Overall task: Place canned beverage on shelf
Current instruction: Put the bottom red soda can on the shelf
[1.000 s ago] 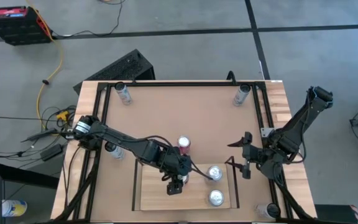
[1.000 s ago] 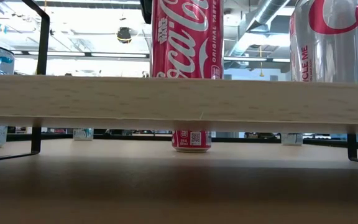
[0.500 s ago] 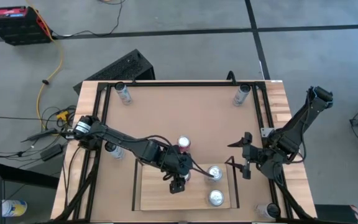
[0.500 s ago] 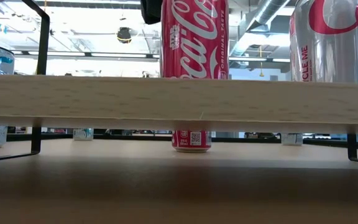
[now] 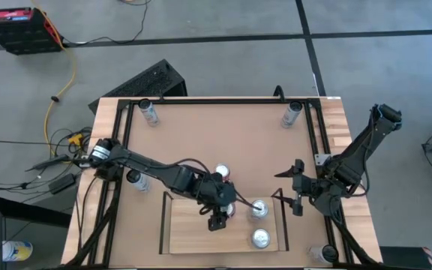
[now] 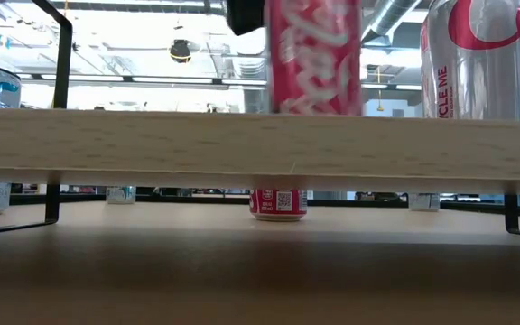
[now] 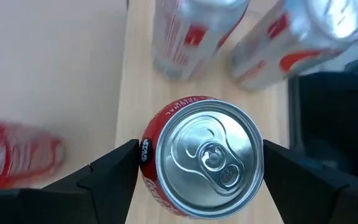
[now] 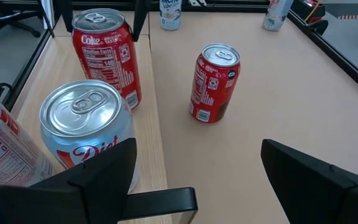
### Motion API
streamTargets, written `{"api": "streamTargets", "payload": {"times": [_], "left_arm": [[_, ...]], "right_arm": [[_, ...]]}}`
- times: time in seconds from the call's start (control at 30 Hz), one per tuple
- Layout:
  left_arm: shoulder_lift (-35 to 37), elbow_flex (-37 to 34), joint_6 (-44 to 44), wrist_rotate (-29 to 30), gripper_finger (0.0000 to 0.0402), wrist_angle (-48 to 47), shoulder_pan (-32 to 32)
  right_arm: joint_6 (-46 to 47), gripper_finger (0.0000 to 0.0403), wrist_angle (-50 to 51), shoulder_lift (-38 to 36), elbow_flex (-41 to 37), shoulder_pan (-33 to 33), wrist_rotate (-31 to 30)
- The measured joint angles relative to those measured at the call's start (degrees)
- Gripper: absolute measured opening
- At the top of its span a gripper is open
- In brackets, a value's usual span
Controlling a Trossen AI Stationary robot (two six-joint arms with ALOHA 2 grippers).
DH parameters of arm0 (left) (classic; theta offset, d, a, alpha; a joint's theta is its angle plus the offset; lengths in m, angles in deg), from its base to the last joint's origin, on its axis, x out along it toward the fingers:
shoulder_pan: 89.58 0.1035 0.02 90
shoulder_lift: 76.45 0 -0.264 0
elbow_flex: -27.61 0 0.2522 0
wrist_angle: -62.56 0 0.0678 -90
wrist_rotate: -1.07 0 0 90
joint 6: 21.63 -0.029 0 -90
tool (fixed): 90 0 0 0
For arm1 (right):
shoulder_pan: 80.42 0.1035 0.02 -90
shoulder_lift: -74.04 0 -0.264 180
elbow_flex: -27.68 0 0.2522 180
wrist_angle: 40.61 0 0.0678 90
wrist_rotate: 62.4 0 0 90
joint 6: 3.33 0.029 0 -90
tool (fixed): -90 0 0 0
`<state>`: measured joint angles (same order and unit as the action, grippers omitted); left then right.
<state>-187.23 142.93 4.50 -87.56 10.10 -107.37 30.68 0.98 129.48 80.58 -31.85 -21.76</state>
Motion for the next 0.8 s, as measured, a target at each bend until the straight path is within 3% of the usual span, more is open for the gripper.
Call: {"api": "streamTargets", "payload": {"times": [0.3,0.8], "left_arm": [[0.0,0.0,0.05,-10.44,0.0296,7.38,1.25],[1.7,0.0,0.32,-9.71,0.0296,15.5,3.94]], "right_arm": [[0.01,0.0369,0.0,0.0,0.0,0.0,0.02],[0.04,0.0369,0.0,0.0,0.0,0.0,0.08]]}}
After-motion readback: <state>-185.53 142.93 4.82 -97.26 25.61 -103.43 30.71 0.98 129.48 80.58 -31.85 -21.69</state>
